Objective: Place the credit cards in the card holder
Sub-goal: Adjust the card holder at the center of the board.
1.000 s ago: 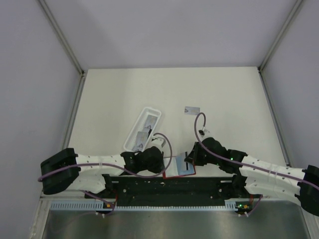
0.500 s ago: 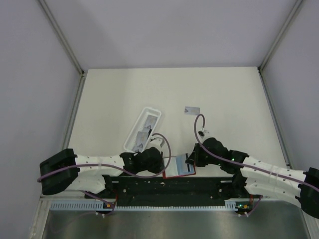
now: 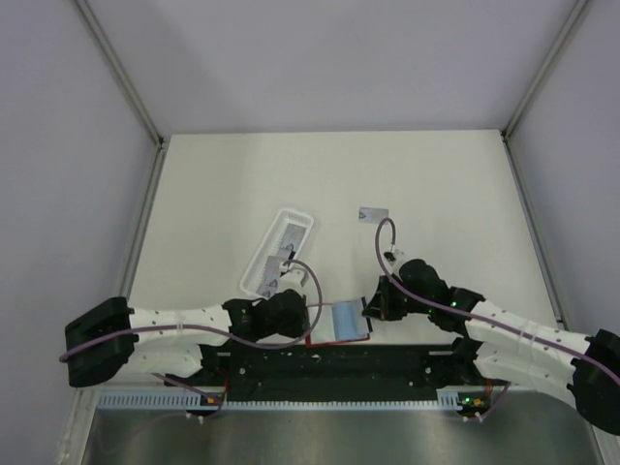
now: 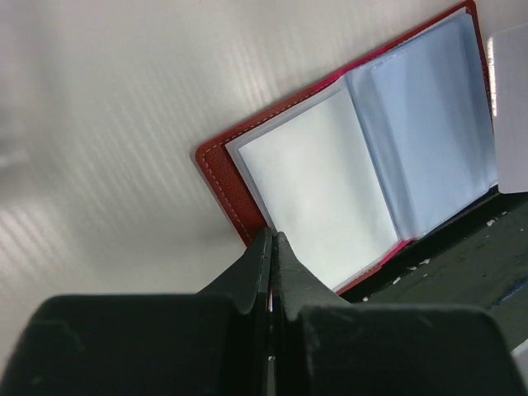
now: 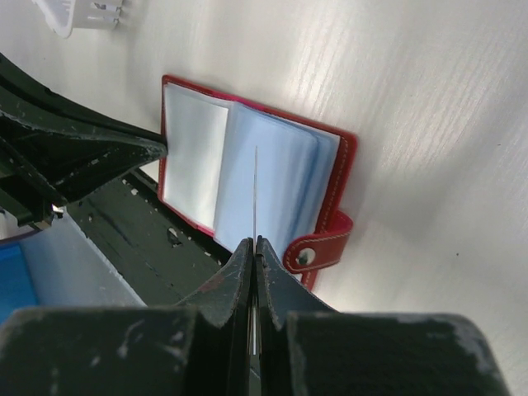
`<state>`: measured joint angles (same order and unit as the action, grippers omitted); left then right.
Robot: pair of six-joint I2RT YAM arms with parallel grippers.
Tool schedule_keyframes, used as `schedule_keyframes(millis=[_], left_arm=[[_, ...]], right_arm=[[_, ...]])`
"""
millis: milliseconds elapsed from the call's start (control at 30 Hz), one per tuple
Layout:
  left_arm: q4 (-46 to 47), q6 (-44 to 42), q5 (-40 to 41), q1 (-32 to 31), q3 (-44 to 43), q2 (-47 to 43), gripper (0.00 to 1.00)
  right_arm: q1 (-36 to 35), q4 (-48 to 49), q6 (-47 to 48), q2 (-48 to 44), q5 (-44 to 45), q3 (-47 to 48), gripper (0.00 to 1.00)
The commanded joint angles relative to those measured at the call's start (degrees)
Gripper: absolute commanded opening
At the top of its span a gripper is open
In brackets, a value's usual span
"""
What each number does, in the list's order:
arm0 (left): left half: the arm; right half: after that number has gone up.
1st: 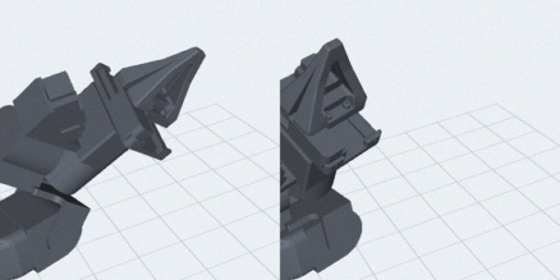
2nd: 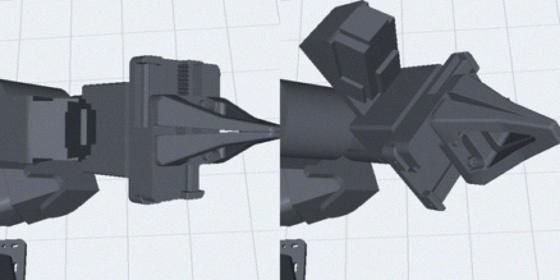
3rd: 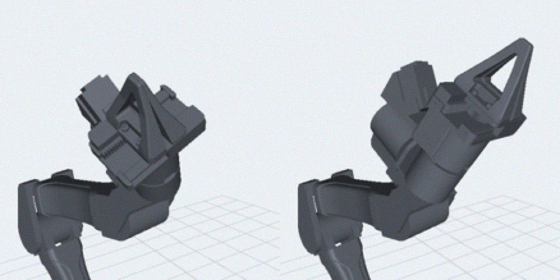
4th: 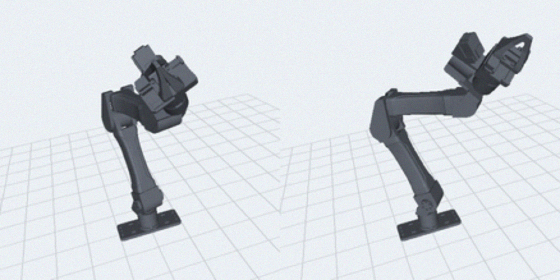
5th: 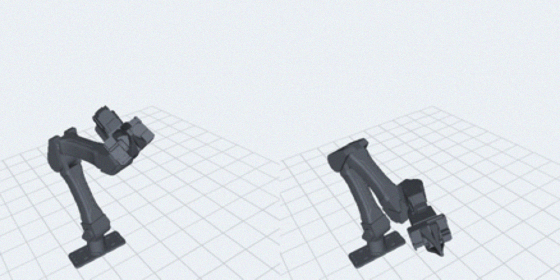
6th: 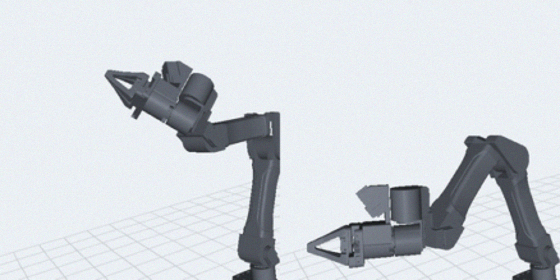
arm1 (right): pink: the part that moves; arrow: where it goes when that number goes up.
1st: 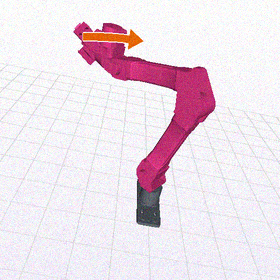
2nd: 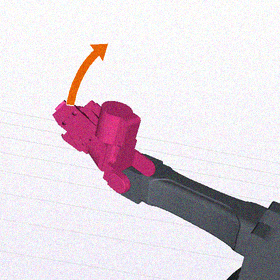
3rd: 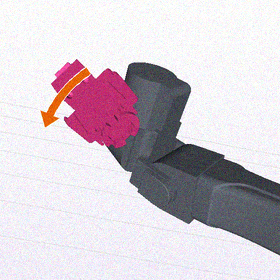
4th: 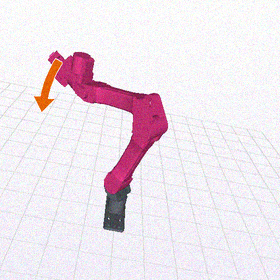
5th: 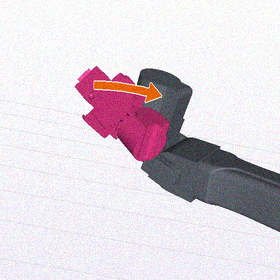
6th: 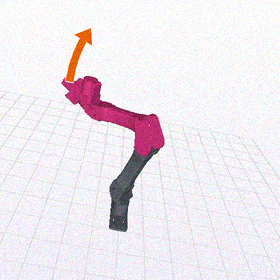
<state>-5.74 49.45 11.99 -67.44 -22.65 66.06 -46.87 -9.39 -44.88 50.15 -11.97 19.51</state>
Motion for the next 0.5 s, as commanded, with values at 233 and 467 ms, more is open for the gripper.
schedule_keyframes(millis=[233, 467], left_arm=[[-10.96, -0.67, 8.49, -0.06, 1.04, -9.19, 0.0], [-11.84, -4.09, 10.16, -0.06, -2.83, -13.41, 0.0]], right_arm=[[2.22, 3.24, 1.73, 1.0, -0.43, 1.67, 0.0], [2.49, 3.24, 1.9, 2.49, 0.19, 1.41, 0.0]])
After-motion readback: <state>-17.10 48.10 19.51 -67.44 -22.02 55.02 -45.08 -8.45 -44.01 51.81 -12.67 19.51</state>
